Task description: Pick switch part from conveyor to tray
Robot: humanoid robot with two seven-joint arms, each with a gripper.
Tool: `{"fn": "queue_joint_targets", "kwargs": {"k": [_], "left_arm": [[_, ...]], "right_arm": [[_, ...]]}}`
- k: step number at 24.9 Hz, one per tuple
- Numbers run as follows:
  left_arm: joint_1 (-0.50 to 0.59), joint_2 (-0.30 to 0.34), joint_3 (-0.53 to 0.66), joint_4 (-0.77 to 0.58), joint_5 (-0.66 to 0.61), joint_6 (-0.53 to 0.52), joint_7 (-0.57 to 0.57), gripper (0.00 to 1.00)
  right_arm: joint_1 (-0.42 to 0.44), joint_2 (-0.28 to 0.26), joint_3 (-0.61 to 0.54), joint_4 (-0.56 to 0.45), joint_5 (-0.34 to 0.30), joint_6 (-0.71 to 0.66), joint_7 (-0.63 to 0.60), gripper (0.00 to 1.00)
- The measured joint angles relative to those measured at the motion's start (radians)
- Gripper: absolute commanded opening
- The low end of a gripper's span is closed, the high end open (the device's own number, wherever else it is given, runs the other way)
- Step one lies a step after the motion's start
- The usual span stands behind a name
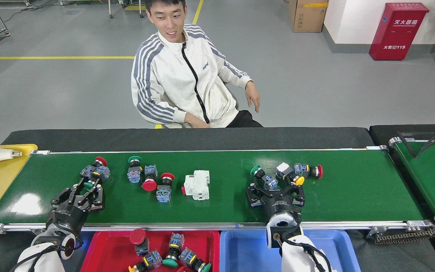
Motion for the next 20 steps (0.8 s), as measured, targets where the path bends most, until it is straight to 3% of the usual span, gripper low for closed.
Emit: {"fn": "queue_joint_targets", "kwargs": {"k": [2, 4, 8, 12, 16, 20], "left_arm": [[0.011, 0.000, -0.004, -0.010, 0.001, -0.014, 0.006, 0.22], [0.027, 0.000, -0.004, -0.030, 0.002, -0.032, 0.010, 0.21], [0.076, 0.000, -0.005, -0.099, 0.011, -0.090, 0.024, 0.20], [0.184, 0.008, 0.008, -0.263, 0.054, -0.260, 0.029, 0.22], [0.363, 0.011, 0.082, -0.470, 0.058, -0.386, 0.032, 0.44], [0.495, -0.015, 0.118, -0.591, 0.058, -0.413, 0.027, 0.91]], "right_arm": [[0.000, 0.000, 0.000, 0.002, 0.000, -0.045, -0.003, 0.07], [0.000, 0.000, 0.000, 0.002, 0.000, -0.077, -0.012, 0.02], [0.000, 0.000, 0.000, -0.004, -0.007, -0.103, -0.018, 0.01], [0.018, -0.003, 0.000, -0.062, -0.009, -0.116, -0.019, 0.01], [0.121, -0.005, 0.004, -0.230, -0.009, -0.194, -0.021, 0.01], [0.239, -0.029, 0.014, -0.421, -0.007, -0.336, -0.022, 0.01]]}}
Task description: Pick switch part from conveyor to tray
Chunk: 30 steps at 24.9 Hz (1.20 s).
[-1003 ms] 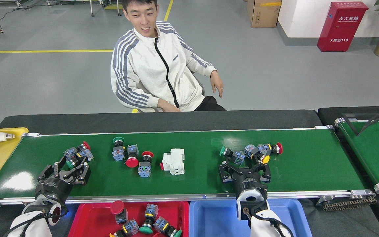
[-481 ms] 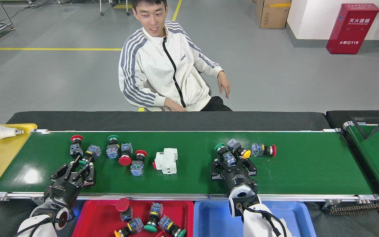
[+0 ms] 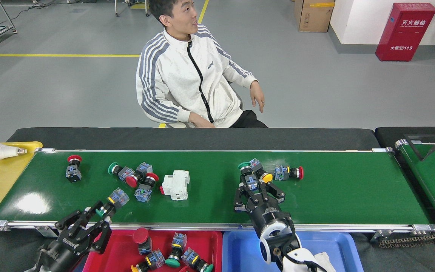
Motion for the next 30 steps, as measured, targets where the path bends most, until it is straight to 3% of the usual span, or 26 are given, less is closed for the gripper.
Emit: {"fn": "queue_joint_targets", "kwargs": {"k": [1, 3, 4, 5, 6, 12, 14, 17, 24, 30], "left_arm": [[0.013, -0.015, 0.000, -0.014, 0.000, -0.002, -0.001, 0.99], [0.027, -0.044, -0.001, -0.037, 0.000, -0.004, -0.002, 1.00], [0.034, -0.053, 0.000, -0.045, 0.000, -0.004, -0.004, 1.00], [0.042, -0.060, 0.003, -0.052, 0.000, -0.004, -0.005, 1.00], [0.049, -0.065, 0.006, -0.059, 0.000, -0.004, -0.006, 1.00], [0.053, -0.140, 0.106, -0.100, 0.000, 0.007, -0.002, 1.00], [0.053, -0.146, 0.119, -0.100, 0.000, 0.146, -0.001, 1.00], [0.057, -0.144, 0.139, -0.094, -0.001, 0.264, 0.000, 1.00], [0.057, -0.133, 0.151, -0.074, -0.009, 0.279, 0.004, 1.00], [-0.032, -0.022, 0.147, -0.004, -0.014, 0.225, -0.079, 1.00]], "right_arm": [[0.025, -0.002, 0.016, -0.036, 0.002, -0.027, 0.001, 0.02], [0.062, -0.002, 0.083, -0.080, 0.004, -0.091, 0.002, 0.21], [0.071, -0.002, 0.124, -0.087, 0.005, -0.123, 0.002, 0.45], [0.078, -0.003, 0.157, -0.090, 0.005, -0.147, 0.002, 0.79], [0.088, -0.009, 0.182, -0.094, 0.005, -0.167, 0.002, 1.00], [0.114, -0.040, 0.216, -0.108, 0.005, -0.245, 0.003, 1.00], [0.112, -0.039, 0.216, -0.110, 0.005, -0.250, 0.003, 1.00], [0.113, -0.030, 0.192, -0.121, -0.002, -0.243, 0.005, 0.99], [0.155, -0.028, 0.006, -0.147, -0.004, 0.119, -0.064, 0.99], [0.271, -0.067, -0.198, -0.147, -0.006, 0.241, -0.184, 0.99]]}}
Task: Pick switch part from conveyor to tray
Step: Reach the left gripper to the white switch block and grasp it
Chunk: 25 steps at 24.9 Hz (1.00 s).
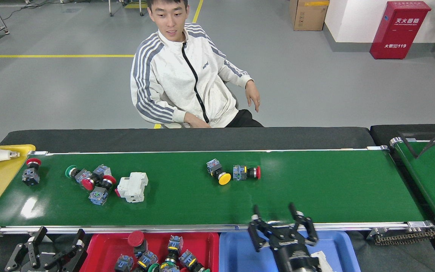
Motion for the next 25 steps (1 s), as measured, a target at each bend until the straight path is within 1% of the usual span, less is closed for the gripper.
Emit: {"fn": "queue_joint_targets", "kwargs": {"k": [2, 6, 9, 13, 15, 16, 17, 19, 20, 21, 22, 23, 25], "left_arm": [[-0.057, 0.023, -0.007, 0.063, 0.001, -0.006, -0.029, 1.00], [-0.179, 0.066, -0.057, 0.236, 0.001, -0.008, -0.050, 1.00], [-0.240, 0.106, -0.078, 0.325, 0.001, -0.012, -0.054, 1.00], [-0.264, 0.127, -0.079, 0.400, 0.001, 0.014, -0.054, 1.00], [-0.270, 0.132, -0.080, 0.431, 0.001, 0.051, -0.055, 0.97], [-0.275, 0.133, -0.080, 0.448, 0.001, 0.074, -0.057, 0.94], [-0.282, 0.133, -0.082, 0.460, 0.001, 0.100, -0.058, 0.84], [-0.291, 0.133, -0.086, 0.473, 0.001, 0.150, -0.053, 0.54], [-0.292, 0.133, -0.087, 0.476, 0.003, 0.166, -0.051, 0.36], [-0.292, 0.135, -0.088, 0.478, 0.006, 0.175, -0.049, 0.27], [-0.292, 0.137, -0.088, 0.480, 0.008, 0.177, -0.047, 0.22], [-0.292, 0.137, -0.087, 0.480, 0.015, 0.181, -0.044, 0.16], [-0.289, 0.136, -0.088, 0.478, 0.049, 0.134, -0.029, 0.11]], "right_arm": [[0.005, -0.027, -0.033, 0.000, -0.010, 0.005, -0.008, 0.99], [0.028, -0.088, -0.043, 0.000, -0.056, 0.004, -0.010, 0.99], [0.029, -0.094, -0.043, 0.000, -0.065, -0.003, -0.012, 0.99], [0.029, -0.095, -0.043, 0.000, -0.066, -0.019, -0.013, 0.99], [0.029, -0.095, -0.043, 0.000, -0.066, -0.036, -0.013, 0.99], [0.029, -0.095, -0.043, 0.000, -0.066, -0.042, -0.013, 0.99], [0.029, -0.095, -0.043, 0.000, -0.066, -0.047, -0.014, 0.99], [0.029, -0.095, -0.043, 0.000, -0.066, -0.054, -0.014, 0.99], [0.029, -0.095, -0.043, 0.000, -0.066, -0.056, -0.014, 0.99], [0.031, -0.096, -0.043, 0.000, -0.066, -0.056, -0.014, 0.99], [0.033, -0.098, -0.043, 0.000, -0.066, -0.057, -0.014, 0.99], [0.034, -0.098, -0.043, 0.000, -0.066, -0.057, -0.015, 0.99], [0.034, -0.098, -0.043, 0.000, -0.066, -0.062, -0.016, 0.99]]}}
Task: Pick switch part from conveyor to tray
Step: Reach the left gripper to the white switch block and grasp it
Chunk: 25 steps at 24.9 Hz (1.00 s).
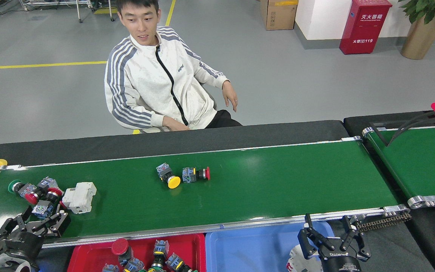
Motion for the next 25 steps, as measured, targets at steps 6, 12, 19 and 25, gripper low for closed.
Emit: {"fn": "queue_joint_targets", "kwargs": {"k": [6, 12, 19, 25], "left_arm": [[0.069, -0.011, -0.003, -0.134, 0.038, -0.202, 0.031, 0.10], [0.228, -0.082, -0.004, -0.362, 0.039, -0.346, 0.036, 0.23], [0.403, -0.189, 0.007, -0.543, 0.039, -0.363, 0.038, 1.00], [0.414, -0.206, 0.060, -0.568, 0.039, -0.363, 0.038, 1.00]], "right_arm": [[0.000, 0.000, -0.019, 0.001, 0.000, 0.010, 0.001, 0.99], [0.000, -0.029, -0.037, -0.007, -0.033, -0.006, 0.003, 0.99], [-0.003, -0.056, -0.134, -0.034, -0.138, -0.158, 0.005, 0.99], [-0.004, -0.056, -0.152, -0.036, -0.143, -0.257, 0.011, 0.99]]}}
